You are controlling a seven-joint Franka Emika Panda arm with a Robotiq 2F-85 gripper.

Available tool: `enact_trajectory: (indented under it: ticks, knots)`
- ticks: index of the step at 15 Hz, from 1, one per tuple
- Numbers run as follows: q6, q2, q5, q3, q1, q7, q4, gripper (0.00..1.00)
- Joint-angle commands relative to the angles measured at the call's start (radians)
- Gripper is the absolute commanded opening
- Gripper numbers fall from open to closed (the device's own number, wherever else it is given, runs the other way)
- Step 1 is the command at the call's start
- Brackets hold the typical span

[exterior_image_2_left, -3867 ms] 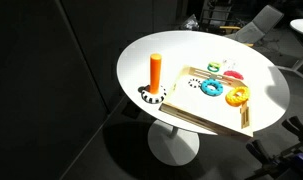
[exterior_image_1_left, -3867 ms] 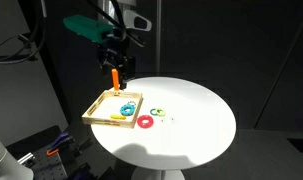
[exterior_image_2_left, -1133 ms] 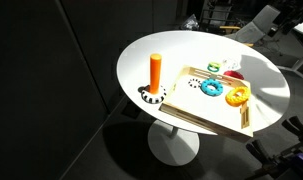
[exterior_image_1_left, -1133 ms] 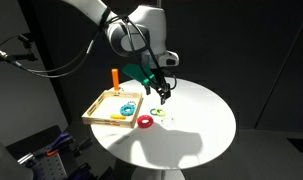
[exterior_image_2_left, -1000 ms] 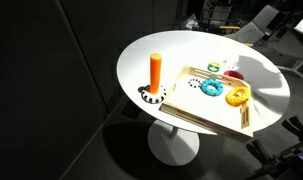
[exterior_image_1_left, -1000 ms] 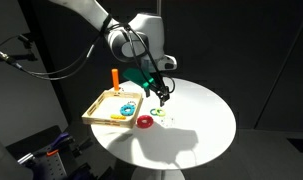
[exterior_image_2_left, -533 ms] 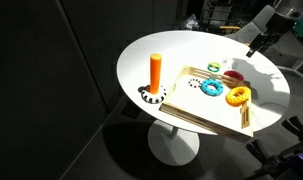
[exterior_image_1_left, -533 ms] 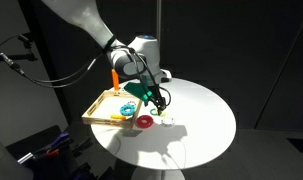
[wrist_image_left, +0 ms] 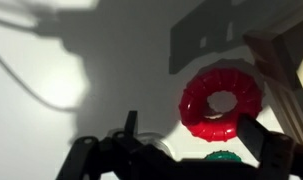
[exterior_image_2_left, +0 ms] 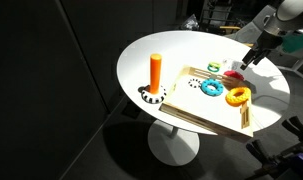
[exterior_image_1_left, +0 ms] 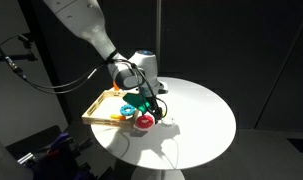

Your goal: Put the orange object inside the box

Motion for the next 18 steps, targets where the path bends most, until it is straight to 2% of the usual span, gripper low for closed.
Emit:
enact_trajectory:
  ticks: [1,14,15,16,18]
  knots:
    - [0.034,0.037,-0.04,0.019,-0.028,0.026,0.011,1.0]
    - [0.13,0.149,-0.069,0.061,-0.049,0.031,0.068,1.0]
    - [0.128,0.152,-0.073,0.06,-0.049,0.031,0.071,0.91]
    - [0.126,0.155,-0.077,0.059,-0.049,0.033,0.074,0.73]
    - [0.125,0.16,-0.085,0.056,-0.049,0.038,0.079,0.56]
